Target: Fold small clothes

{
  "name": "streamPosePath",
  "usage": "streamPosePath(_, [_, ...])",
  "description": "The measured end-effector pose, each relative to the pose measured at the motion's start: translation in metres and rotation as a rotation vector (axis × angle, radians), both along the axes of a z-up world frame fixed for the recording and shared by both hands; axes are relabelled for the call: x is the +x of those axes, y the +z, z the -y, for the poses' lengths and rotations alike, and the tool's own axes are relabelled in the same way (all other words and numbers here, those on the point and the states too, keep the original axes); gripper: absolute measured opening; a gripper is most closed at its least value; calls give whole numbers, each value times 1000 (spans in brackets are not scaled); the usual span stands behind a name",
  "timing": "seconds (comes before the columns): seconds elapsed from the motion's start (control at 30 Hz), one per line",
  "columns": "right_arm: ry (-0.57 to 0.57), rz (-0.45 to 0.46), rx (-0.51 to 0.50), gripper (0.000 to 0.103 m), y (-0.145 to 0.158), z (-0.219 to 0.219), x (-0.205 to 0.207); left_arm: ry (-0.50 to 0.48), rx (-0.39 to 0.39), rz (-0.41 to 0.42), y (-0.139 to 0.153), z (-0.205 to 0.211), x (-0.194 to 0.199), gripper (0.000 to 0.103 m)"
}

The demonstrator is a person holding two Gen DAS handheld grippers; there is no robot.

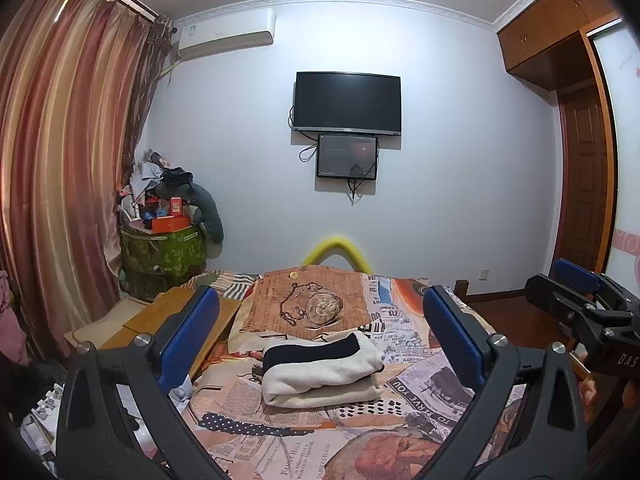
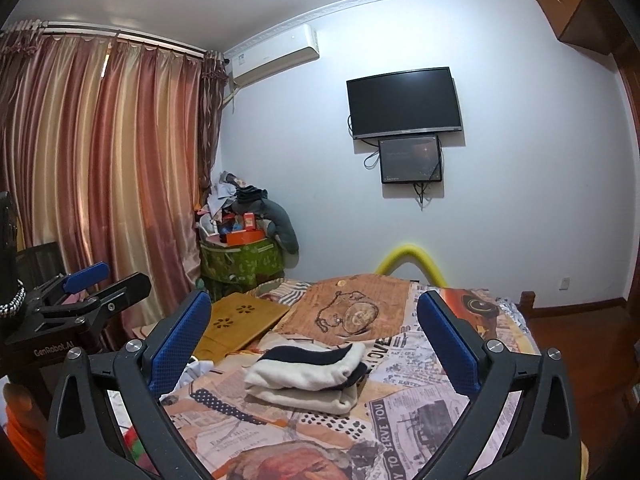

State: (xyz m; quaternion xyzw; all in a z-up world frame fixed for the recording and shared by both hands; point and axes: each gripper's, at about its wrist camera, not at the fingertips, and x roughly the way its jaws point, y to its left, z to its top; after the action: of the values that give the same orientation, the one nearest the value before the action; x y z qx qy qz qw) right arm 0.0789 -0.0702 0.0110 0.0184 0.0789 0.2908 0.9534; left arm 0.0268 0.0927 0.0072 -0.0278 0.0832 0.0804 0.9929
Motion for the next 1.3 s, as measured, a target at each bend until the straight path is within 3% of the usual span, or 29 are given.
streamPosePath(1.3, [-5,-21,-16,102,3,8,-1,-33,-2,1,3,11,1,103])
